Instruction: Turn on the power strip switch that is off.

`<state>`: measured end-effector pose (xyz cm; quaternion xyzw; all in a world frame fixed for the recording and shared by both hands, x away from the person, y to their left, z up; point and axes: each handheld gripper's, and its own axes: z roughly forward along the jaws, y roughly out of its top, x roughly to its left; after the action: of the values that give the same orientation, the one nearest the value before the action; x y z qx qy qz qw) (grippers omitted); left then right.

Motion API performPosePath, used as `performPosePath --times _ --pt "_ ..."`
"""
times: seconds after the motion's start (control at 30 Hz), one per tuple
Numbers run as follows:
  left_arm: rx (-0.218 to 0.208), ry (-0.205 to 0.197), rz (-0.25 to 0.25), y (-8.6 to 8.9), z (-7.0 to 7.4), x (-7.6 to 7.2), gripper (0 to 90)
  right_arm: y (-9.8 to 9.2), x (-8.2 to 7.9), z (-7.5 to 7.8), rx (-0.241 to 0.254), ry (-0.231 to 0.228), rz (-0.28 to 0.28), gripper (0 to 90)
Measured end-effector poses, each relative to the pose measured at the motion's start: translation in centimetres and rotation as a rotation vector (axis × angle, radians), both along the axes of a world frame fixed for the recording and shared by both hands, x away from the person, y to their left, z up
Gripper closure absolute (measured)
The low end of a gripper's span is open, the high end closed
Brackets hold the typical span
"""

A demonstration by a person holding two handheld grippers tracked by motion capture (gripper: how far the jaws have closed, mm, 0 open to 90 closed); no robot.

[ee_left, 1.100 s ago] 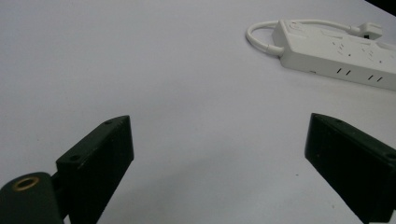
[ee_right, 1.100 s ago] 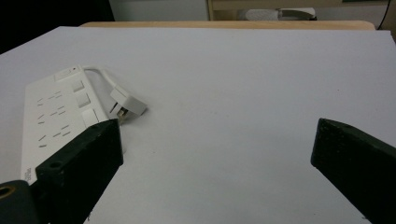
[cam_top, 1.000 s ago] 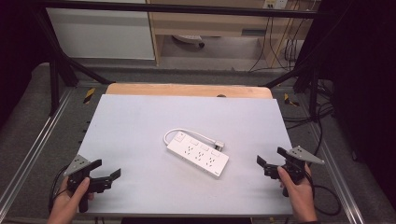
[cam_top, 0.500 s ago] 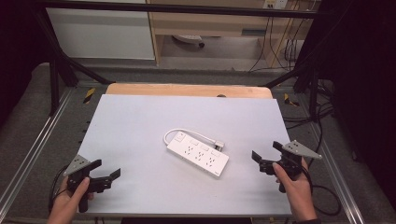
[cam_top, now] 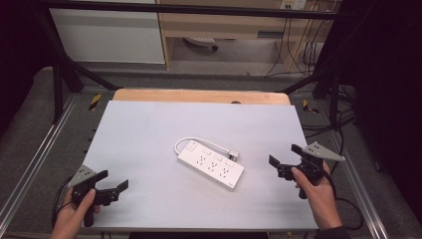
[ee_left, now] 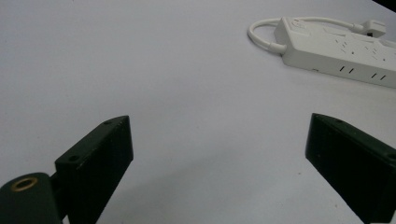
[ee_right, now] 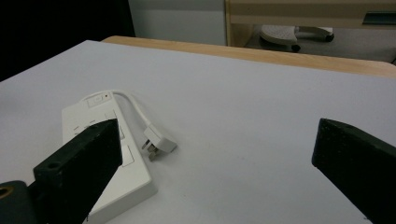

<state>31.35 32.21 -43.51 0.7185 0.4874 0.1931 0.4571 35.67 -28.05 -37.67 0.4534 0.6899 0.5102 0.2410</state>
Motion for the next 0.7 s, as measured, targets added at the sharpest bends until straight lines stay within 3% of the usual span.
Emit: performPosePath --times 0.33,0.7 --pt "0.005 -0.003 -0.003 0.1 0.0 0.1 7.2 0.5 1.1 -0.2 -0.007 0.014 0.002 2.6" --pt "0.008 -0.001 -0.01 0.0 0.0 0.0 7.2 2.7 2.2 0.7 -0.017 0.016 0.047 2.0"
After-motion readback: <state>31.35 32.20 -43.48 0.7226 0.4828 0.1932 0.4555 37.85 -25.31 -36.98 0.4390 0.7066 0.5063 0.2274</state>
